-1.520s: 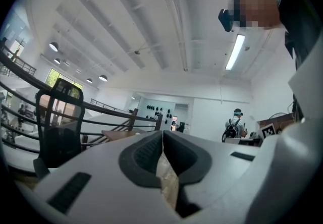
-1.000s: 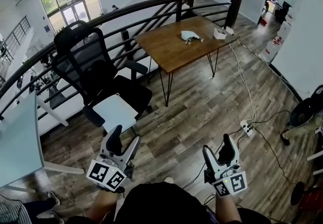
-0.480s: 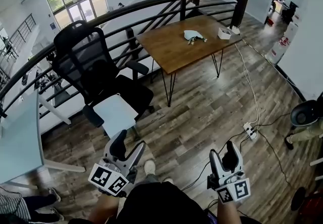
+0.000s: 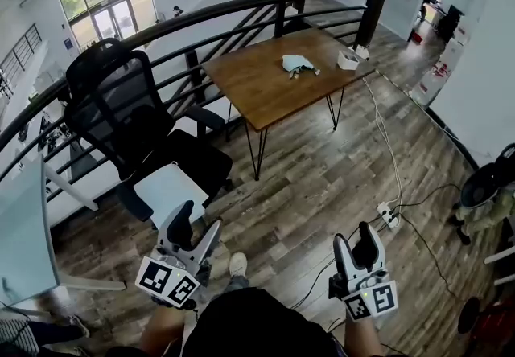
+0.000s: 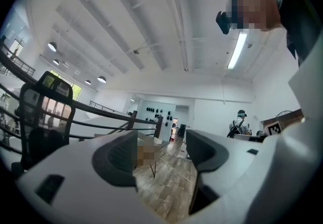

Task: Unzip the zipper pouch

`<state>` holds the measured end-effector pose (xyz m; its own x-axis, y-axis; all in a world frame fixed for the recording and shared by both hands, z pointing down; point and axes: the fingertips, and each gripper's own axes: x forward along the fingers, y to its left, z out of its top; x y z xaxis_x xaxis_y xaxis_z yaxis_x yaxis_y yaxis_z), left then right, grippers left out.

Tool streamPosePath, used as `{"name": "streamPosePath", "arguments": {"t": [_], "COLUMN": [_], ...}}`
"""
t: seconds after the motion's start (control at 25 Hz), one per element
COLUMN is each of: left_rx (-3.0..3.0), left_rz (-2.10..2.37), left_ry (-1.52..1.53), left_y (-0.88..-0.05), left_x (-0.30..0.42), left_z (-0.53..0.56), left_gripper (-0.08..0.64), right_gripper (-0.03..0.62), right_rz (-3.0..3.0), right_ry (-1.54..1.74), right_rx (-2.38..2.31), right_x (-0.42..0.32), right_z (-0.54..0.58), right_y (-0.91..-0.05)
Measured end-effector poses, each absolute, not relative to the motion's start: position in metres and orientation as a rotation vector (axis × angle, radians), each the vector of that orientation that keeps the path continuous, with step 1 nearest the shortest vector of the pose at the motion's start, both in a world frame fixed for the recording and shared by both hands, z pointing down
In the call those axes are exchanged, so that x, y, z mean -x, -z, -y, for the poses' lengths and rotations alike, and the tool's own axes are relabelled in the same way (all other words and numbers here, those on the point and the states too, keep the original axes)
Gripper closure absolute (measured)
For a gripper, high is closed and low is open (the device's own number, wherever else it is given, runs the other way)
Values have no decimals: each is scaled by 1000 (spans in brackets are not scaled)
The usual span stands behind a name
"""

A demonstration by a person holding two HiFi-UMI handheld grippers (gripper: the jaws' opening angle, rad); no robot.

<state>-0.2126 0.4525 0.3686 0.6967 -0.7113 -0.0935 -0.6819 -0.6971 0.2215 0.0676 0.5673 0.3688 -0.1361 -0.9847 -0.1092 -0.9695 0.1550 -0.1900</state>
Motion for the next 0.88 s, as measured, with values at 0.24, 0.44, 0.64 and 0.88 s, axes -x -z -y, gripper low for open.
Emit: {"name": "streamPosePath", "arguments": {"t": [0.24,0.44,0.64,0.88], "left_rx": [-2784,-2802,-2804,-2806], "left_rz": [1088,1046,1004,973], "left_ry": [287,289,303,288], "left_y": [-353,-352,-353,-353], "left_x": [209,209,208,197], "left_z": [-384,-335,-294,-262], "left_gripper": [256,258,258,259], "right_gripper": [321,328,328,339], "right_rz": [-2239,-2216,-2189,-2149], "right_ry": [70,50,73,97], "right_rx": [1904,1922,1961,1960], "right_x": [-51,-48,-48,-50], "right_z": [-493,-451,-414,-385], "right_y": [-352,-347,-350,-347]}}
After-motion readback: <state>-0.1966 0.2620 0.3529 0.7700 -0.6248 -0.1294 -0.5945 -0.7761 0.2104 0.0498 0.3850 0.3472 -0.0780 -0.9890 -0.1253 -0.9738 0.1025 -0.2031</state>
